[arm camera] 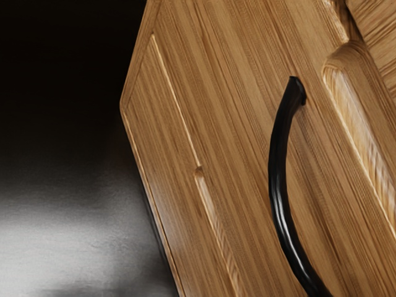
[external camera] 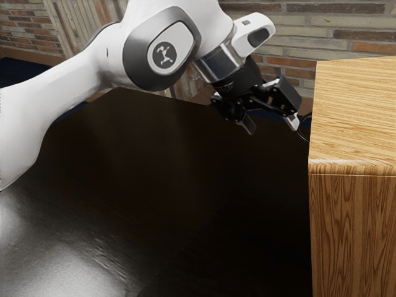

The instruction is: Pull the drawer handle with one arm to open the drawer

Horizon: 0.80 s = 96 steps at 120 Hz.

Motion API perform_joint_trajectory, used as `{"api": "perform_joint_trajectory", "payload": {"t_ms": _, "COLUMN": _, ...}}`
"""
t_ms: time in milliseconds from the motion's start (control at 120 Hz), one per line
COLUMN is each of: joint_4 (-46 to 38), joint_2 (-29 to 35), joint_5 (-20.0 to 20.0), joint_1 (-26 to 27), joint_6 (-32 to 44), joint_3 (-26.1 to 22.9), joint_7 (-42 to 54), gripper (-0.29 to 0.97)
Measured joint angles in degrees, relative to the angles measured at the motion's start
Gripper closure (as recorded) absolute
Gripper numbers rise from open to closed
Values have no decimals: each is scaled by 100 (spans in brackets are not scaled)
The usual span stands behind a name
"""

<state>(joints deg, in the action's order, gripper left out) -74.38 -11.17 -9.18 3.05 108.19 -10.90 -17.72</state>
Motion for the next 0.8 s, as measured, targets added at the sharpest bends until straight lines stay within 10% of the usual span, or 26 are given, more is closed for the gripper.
{"api": "perform_joint_trajectory", "payload": {"t_ms": 800, "joint_4": -388, "joint_2": 111, "joint_5": 54, "joint_1": -66, "joint_6": 225, "joint_3": 123, "joint_7": -60, "gripper": 0}}
